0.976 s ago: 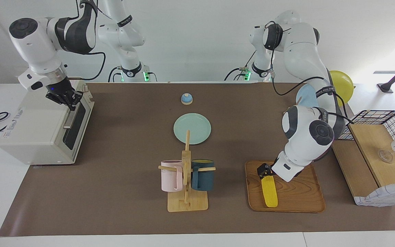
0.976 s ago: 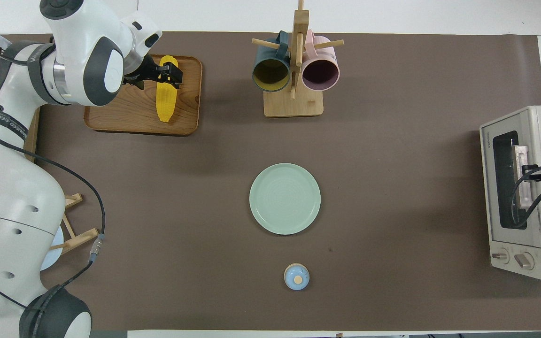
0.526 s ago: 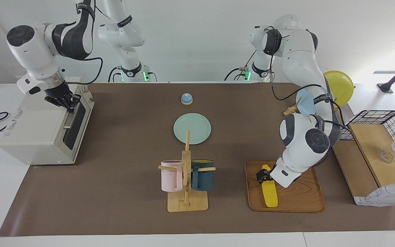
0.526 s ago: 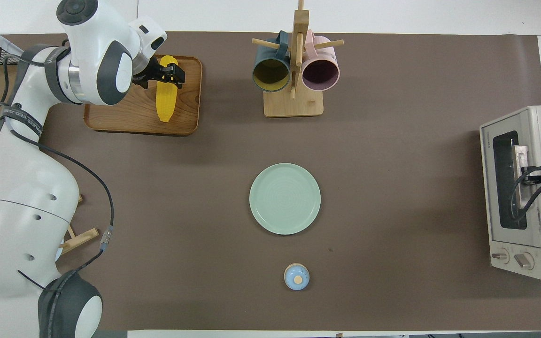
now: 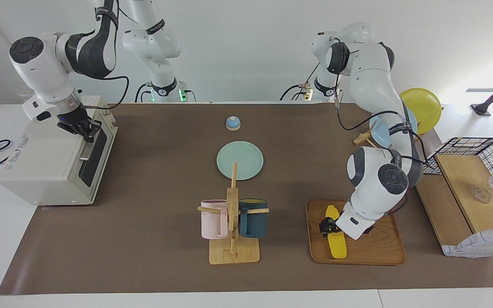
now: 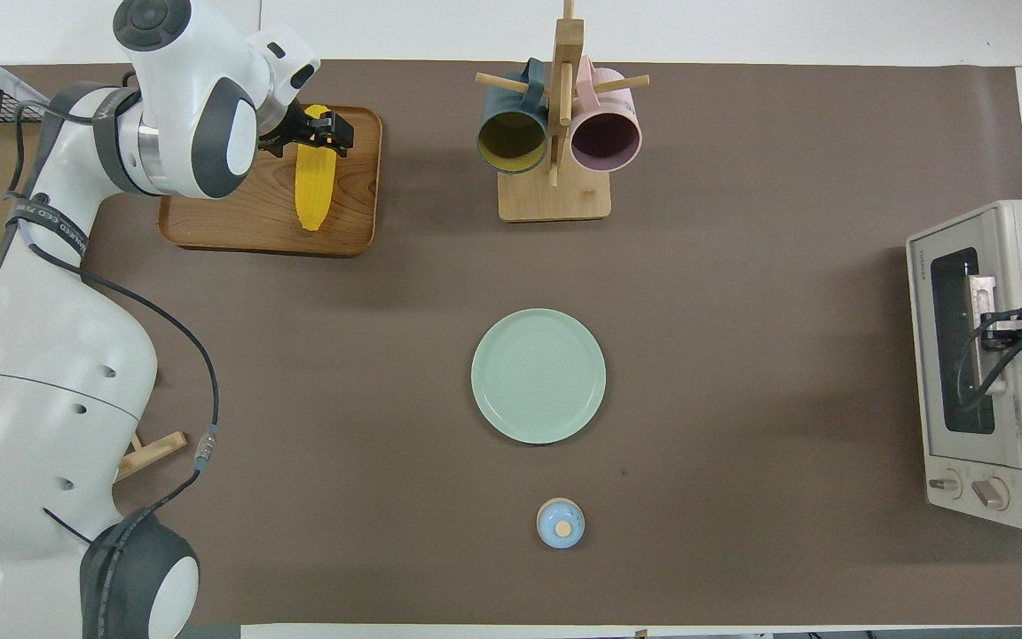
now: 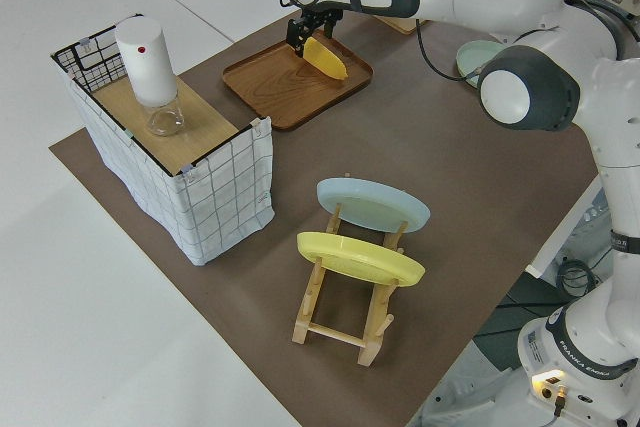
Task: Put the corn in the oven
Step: 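Grasp the corn with the left gripper while the right gripper reaches the oven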
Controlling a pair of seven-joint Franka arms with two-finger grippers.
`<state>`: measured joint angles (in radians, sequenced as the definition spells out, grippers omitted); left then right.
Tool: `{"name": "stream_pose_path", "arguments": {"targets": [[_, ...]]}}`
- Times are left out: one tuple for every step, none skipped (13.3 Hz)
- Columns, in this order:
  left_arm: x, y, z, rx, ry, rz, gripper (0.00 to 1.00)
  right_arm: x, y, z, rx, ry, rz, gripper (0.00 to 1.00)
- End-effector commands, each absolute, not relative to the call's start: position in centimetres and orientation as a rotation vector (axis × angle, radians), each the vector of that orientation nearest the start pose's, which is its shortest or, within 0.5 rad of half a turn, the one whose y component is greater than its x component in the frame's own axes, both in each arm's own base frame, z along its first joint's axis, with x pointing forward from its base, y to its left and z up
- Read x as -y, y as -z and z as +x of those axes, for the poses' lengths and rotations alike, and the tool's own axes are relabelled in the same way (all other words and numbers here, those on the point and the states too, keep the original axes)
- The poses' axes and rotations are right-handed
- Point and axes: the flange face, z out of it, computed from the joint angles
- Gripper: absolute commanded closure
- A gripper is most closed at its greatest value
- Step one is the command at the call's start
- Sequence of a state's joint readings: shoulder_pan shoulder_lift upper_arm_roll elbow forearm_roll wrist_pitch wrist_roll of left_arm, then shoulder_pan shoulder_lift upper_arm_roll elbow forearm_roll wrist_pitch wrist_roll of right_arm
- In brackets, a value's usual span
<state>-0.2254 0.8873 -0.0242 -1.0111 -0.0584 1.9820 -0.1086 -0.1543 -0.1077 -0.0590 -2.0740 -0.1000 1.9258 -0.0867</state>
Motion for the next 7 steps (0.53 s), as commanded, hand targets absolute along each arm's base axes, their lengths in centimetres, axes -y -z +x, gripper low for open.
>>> {"name": "stream_pose_path", "arguments": {"targets": [[18.9, -31.8, 76.6, -0.192, 0.162, -3.185, 0.00, 11.2, -45.7, 50.2, -0.184, -0.114, -3.218, 1.00], [18.7, -31.5, 76.6, -0.196, 0.156, -3.177, 0.00, 10.8, -45.7, 50.2, -0.178, -0.113, -3.217, 1.00], [18.8, -31.4, 76.6, -0.203, 0.157, -3.172, 0.00, 10.8, -45.6, 50.2, -0.181, -0.115, -3.215, 1.00], [18.9, -31.4, 76.6, -0.207, 0.162, -3.171, 0.00, 10.7, -45.2, 50.3, -0.196, -0.124, -3.213, 1.00], [18.8, -31.4, 76.6, -0.207, 0.167, -3.171, 0.10, 10.1, -44.8, 50.5, -0.209, -0.134, -3.209, 1.00], [18.9, -31.1, 76.5, -0.209, 0.165, -3.171, 0.21, 9.5, -44.7, 50.6, -0.210, -0.137, -3.209, 1.00], [18.9, -30.8, 76.5, -0.209, 0.172, -3.171, 0.35, 9.1, -44.5, 50.8, -0.223, -0.138, -3.207, 1.00]]}}
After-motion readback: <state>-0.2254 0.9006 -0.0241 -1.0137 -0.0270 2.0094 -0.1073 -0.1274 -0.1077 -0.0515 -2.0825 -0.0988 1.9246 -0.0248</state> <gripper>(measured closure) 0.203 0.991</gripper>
